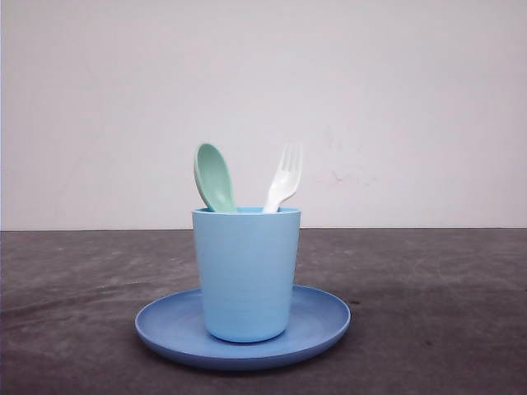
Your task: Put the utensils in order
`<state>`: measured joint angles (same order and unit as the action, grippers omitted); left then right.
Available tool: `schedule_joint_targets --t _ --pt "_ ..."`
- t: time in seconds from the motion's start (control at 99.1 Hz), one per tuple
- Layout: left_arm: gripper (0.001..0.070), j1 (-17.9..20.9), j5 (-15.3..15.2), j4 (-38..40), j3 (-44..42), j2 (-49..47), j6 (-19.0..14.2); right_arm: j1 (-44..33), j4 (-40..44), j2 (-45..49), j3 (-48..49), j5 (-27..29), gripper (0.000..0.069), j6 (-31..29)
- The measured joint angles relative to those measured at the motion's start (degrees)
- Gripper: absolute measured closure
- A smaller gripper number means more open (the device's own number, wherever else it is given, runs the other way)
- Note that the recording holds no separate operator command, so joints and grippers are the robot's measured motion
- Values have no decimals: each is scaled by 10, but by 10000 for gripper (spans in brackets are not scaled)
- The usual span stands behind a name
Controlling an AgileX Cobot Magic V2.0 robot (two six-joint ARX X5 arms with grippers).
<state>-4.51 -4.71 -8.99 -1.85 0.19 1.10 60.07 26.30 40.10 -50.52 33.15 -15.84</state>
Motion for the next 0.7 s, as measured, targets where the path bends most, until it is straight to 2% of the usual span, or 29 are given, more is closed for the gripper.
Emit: schedule_joint_targets --t 0.696 --pt "685 0 0 -8 0 0 4 0 0 0 0 0 687 0"
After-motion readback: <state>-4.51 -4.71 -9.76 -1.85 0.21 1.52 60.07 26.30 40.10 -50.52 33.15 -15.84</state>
